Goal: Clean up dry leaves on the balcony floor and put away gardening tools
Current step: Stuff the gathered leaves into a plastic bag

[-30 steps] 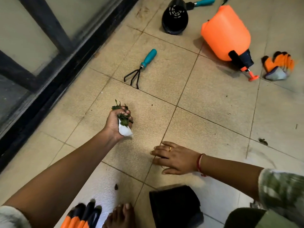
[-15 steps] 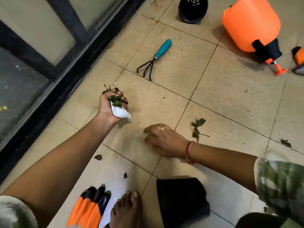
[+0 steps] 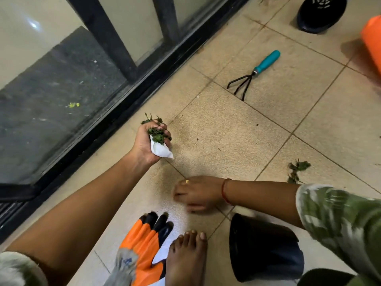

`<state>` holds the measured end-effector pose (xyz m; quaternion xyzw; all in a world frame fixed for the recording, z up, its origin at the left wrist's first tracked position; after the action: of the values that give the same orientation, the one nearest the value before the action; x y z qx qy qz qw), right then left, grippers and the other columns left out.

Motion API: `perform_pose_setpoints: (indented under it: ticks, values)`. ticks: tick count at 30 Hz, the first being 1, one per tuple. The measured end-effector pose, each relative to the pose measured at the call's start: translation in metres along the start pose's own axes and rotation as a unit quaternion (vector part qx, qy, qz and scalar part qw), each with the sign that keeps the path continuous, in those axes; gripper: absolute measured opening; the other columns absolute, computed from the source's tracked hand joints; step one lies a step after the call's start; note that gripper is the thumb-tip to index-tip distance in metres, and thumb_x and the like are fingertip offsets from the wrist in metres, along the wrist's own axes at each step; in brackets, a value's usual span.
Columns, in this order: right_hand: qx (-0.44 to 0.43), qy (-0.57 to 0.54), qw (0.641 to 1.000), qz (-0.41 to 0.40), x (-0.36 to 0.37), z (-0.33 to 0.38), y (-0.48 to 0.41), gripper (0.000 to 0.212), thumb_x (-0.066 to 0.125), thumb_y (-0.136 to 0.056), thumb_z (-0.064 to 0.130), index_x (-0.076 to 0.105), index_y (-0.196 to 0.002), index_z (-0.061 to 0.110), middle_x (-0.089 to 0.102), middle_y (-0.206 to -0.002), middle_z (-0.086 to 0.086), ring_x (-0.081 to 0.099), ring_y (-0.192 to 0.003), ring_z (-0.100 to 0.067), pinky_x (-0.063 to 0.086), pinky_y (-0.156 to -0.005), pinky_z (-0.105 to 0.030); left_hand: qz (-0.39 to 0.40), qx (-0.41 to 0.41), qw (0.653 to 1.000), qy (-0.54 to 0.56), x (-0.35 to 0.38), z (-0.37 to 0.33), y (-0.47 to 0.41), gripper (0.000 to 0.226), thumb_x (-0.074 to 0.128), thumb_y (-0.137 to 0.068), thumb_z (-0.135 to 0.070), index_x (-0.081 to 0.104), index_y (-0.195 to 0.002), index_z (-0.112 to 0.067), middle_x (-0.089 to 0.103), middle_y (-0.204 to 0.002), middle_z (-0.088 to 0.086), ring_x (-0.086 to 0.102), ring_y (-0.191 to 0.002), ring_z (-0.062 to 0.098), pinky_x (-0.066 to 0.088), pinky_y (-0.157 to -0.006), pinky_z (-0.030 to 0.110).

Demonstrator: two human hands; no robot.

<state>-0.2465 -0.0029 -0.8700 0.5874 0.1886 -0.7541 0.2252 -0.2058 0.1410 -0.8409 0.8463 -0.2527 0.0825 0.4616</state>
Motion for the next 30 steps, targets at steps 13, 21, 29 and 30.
perform_pose_setpoints:
  ticks: [13,21,29,30]
  values:
    - [0.034,0.038,0.997,-0.064,-0.010,-0.017,0.036,0.016,0.052,-0.089,0.025,0.058,-0.091,0.011,0.059,-0.089,-0.009,0.056,-0.078,-0.026,0.042,-0.077,-0.038,0.109,-0.050,0.993,0.012,0.034,0.020,-0.007,0.016,0.056,-0.036,-0.005,0.047,-0.043,-0.015,0.046,-0.050,-0.006,0.046,-0.040,0.008,0.037,-0.039,0.011]
    - [0.342,0.088,0.931,-0.086,-0.033,-0.087,0.177,0.019,0.044,-0.094,0.031,0.057,-0.095,0.016,0.056,-0.087,-0.003,0.052,-0.082,-0.023,0.042,-0.084,-0.040,0.116,-0.096,0.988,-0.039,0.082,0.050,-0.011,0.022,0.041,-0.059,-0.006,0.048,-0.042,-0.016,0.046,-0.052,-0.007,0.046,-0.042,0.007,0.037,-0.040,0.011]
    - [0.612,-0.032,0.783,-0.105,-0.037,-0.095,0.288,0.030,0.044,-0.090,0.040,0.059,-0.103,0.017,0.055,-0.102,-0.003,0.052,-0.097,-0.023,0.036,-0.085,-0.037,0.184,-0.116,0.976,-0.033,0.113,0.072,-0.010,0.039,0.073,-0.016,-0.003,0.053,-0.046,-0.018,0.051,-0.056,-0.010,0.050,-0.043,0.006,0.039,-0.039,0.012]
    - [0.614,-0.048,0.779,-0.119,-0.041,-0.098,0.284,0.029,0.049,-0.090,0.037,0.058,-0.109,0.017,0.053,-0.109,-0.003,0.050,-0.102,-0.023,0.038,-0.088,-0.038,0.188,-0.115,0.975,-0.035,0.115,0.072,-0.009,0.043,0.075,-0.012,-0.004,0.053,-0.046,-0.018,0.051,-0.056,-0.010,0.050,-0.044,0.006,0.039,-0.039,0.012]
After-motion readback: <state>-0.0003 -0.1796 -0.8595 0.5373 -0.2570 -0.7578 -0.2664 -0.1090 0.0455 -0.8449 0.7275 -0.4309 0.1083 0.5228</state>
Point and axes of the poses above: each hand's wrist, its own y-axis away from the middle knuckle, its own x-axis out of the palm, z = x × y, the point moved 8 cm from there along -y, towards the middle knuckle
